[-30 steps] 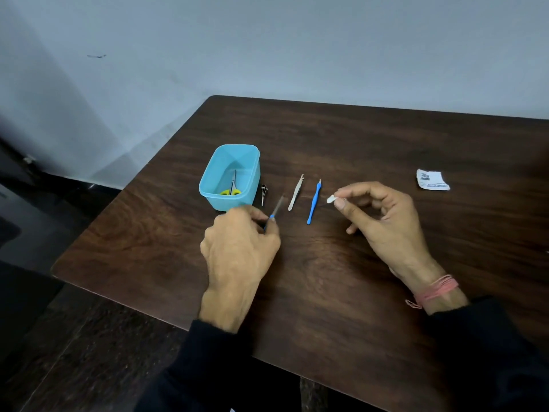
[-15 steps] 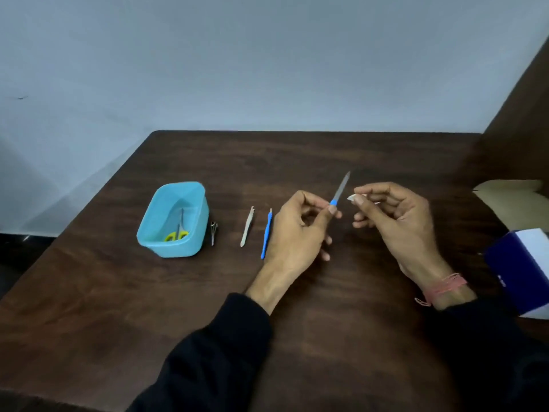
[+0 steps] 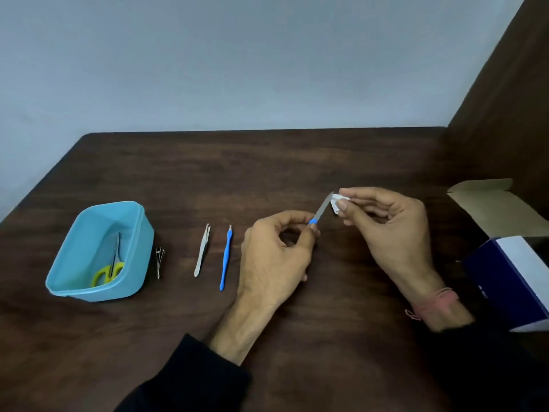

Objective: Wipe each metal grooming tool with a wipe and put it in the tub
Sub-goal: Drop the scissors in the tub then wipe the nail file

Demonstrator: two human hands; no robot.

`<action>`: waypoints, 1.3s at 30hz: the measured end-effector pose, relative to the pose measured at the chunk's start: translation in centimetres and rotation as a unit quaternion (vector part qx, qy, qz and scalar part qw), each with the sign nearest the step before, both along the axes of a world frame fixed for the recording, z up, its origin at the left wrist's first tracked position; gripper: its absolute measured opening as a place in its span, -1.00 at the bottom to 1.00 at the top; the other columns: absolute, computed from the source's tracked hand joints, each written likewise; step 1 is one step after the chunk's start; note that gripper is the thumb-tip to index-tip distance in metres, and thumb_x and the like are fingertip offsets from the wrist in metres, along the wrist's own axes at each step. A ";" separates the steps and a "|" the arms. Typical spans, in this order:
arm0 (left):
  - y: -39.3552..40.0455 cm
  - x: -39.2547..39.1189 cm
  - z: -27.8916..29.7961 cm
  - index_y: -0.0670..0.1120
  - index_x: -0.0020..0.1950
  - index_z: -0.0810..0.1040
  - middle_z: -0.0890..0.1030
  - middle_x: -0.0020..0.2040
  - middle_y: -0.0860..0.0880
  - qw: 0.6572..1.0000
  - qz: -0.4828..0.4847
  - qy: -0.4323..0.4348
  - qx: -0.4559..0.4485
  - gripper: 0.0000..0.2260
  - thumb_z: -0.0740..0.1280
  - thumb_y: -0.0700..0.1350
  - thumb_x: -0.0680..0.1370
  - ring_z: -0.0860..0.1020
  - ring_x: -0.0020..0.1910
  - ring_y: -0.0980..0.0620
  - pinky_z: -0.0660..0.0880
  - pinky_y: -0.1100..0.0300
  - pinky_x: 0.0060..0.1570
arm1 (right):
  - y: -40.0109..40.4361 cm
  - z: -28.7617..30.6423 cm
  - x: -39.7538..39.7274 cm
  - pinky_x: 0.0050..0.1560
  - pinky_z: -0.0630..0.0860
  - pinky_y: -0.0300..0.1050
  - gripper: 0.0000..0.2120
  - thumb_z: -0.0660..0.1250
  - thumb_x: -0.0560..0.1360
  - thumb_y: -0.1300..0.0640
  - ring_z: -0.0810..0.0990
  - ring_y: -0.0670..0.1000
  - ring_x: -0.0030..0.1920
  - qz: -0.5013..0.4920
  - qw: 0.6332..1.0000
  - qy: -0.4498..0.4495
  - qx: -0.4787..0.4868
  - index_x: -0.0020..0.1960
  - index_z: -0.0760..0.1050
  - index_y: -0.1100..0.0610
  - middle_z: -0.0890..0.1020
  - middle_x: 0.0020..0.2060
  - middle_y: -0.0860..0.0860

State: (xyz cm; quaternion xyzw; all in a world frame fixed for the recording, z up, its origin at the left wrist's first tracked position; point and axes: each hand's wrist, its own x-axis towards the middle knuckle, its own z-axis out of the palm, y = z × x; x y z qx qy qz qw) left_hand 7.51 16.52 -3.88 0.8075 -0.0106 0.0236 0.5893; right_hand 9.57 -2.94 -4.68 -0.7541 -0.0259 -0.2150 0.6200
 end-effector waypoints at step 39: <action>0.1 -0.2 0.4 0.11 0.13 0.80 0.79 -0.10 0.08 0.999 -0.019 0.022 -0.026 -0.87 0.46 -0.09 0.70 0.63 -0.39 0.13 0.58 0.17 -0.45 | 0.1 0.5 -1.0 -0.27 0.47 -0.33 -0.95 0.65 0.55 0.19 0.66 -0.04 -0.31 -0.059 0.984 -0.062 -0.154 -0.03 0.81 0.07 0.77 -0.09 -0.17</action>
